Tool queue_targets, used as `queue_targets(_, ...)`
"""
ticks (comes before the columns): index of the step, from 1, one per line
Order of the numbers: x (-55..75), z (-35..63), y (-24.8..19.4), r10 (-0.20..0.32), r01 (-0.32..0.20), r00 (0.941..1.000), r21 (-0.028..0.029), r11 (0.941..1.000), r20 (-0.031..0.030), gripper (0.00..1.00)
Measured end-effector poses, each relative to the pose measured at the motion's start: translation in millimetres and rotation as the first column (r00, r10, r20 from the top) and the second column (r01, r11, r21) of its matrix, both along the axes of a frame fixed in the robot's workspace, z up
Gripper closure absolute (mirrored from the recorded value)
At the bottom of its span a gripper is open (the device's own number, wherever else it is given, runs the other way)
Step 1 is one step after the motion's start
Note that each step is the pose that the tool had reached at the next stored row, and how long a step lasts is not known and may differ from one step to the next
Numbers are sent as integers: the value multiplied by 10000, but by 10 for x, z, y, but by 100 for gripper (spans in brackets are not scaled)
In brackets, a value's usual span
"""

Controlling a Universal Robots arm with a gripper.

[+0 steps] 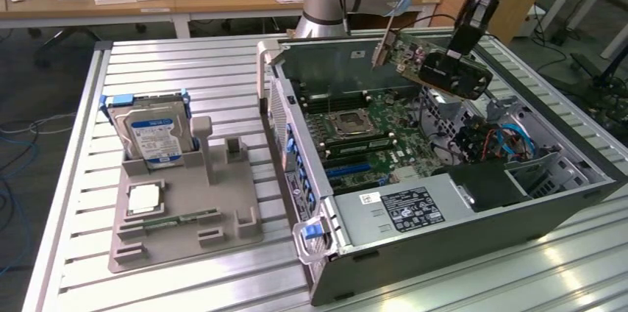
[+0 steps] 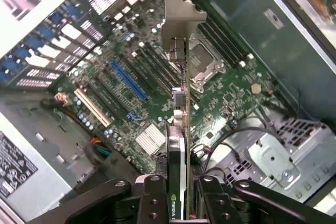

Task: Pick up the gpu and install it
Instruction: 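Insert the gpu into the slot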

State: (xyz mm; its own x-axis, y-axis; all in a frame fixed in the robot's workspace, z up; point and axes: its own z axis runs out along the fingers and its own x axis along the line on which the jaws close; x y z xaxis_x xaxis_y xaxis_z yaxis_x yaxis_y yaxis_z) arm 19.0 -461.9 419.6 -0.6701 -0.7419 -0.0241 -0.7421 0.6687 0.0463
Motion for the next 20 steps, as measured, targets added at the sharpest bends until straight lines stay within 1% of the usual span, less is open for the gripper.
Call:
queue_targets(2,0,-3,0,350,-350,9994,0,9994,-1,73)
queue_targets(5,0,-10,0,862,-862,9963,0,9963,0,73)
queue_targets(9,0,-18,0,1552,-1552,9879,0,9879,0,73)
queue_targets(12,0,-24,0,2046,-2046,9789,0,9789,0,73)
queue_targets(14,0,-28,0,2365,-2365,9716,0,9716,0,73)
queue_targets(20,0,-40,0,3235,-3235,9462,-2,9462,11,73)
